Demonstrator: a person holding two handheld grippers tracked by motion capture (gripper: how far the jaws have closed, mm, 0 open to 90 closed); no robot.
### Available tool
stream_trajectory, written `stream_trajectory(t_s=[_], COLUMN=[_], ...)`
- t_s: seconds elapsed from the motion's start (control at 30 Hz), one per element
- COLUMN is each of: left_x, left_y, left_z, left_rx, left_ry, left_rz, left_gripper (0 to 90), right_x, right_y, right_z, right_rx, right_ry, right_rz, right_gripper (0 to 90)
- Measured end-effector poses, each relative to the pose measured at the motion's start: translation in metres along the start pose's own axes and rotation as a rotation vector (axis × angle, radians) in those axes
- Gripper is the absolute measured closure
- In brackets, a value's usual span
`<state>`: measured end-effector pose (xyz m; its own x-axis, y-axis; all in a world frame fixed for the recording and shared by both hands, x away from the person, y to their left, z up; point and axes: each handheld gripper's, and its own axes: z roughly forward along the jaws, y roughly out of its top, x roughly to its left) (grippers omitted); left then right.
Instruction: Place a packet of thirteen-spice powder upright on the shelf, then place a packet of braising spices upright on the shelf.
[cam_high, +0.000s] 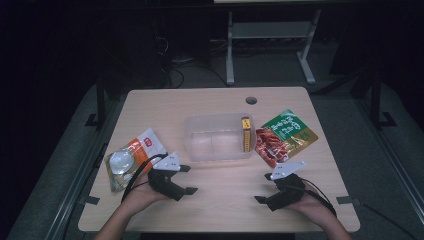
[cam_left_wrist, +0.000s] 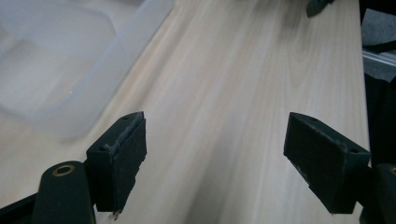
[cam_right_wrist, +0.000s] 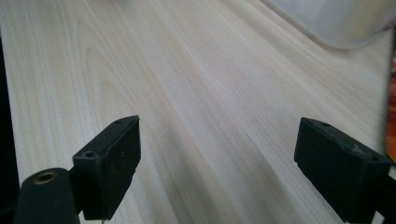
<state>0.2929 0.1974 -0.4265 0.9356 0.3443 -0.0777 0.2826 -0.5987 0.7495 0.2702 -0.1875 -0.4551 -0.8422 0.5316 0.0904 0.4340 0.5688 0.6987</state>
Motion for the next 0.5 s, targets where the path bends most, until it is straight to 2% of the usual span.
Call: stream_trajectory(t_s=[0.07,0.23,0.33,0.37,0.4,0.43,0.5], left_x=[-0.008,-0.014,-0.013,-0.010,-0.010,-0.007,-0.006], left_y=[-0.014,-0.033,-0.037,-0.038,-0.038,-0.039,-0.039], left_z=[-0.006,-0.012,-0.013,-0.012,-0.012,-0.010,-0.009], left_rx=[0.001,0.017,0.024,0.030,0.030,0.032,0.032], left_ry=[0.014,0.036,0.038,0.038,0.038,0.036,0.037], left_rz=[-0.012,-0.021,-0.023,-0.024,-0.024,-0.027,-0.027], left_gripper=[20.8,20.8,20.8,20.8,20.8,20.8,20.8], right_x=[0.000,-0.008,-0.013,-0.019,-0.019,-0.027,-0.032], right_y=[-0.002,-0.004,-0.004,-0.003,-0.003,-0.001,0.000], right_z=[-0.004,-0.009,-0.010,-0.011,-0.011,-0.011,-0.011], right_rx=[-0.008,-0.017,-0.013,-0.006,-0.006,-0.002,-0.010], right_ry=[-0.028,-0.068,-0.087,-0.114,-0.114,-0.140,-0.149], right_rz=[0.009,0.056,0.068,0.091,0.091,0.120,0.130], right_gripper=[14.3,14.3,14.4,14.3,14.3,14.4,14.4])
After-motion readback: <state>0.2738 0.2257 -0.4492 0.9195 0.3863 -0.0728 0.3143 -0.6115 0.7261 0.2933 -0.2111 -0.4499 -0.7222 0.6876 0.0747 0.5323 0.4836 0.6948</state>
